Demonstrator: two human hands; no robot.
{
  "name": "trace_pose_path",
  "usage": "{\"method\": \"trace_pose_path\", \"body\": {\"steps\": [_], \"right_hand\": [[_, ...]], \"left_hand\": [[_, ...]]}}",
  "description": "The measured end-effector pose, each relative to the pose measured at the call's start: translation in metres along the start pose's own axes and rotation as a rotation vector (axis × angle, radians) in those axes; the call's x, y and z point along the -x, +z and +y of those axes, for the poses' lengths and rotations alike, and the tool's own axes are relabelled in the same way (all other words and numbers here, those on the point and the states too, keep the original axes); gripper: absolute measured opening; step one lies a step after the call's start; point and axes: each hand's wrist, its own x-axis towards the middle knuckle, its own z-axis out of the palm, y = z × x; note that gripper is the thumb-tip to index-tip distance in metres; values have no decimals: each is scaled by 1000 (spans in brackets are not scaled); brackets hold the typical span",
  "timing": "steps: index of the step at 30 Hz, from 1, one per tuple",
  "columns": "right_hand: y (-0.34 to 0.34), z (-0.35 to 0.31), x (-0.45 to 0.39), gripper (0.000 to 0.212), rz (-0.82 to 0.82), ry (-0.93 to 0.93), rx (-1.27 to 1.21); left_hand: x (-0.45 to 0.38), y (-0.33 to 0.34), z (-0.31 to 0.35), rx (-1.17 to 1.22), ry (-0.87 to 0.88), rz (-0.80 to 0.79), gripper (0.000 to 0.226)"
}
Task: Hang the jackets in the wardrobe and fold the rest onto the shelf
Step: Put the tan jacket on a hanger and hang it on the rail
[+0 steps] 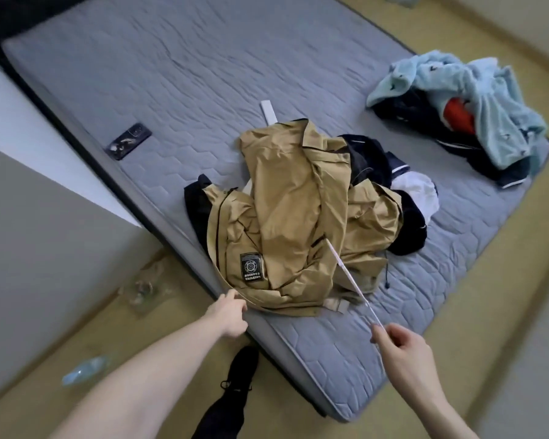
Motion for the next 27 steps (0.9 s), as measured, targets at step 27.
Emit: {"method": "trace_pose_path", "body": {"steps": [27], "right_hand": [[-31, -24, 76, 22, -17, -150, -218]], "left_hand": [[177, -103, 62, 541, 263, 419, 37]]}}
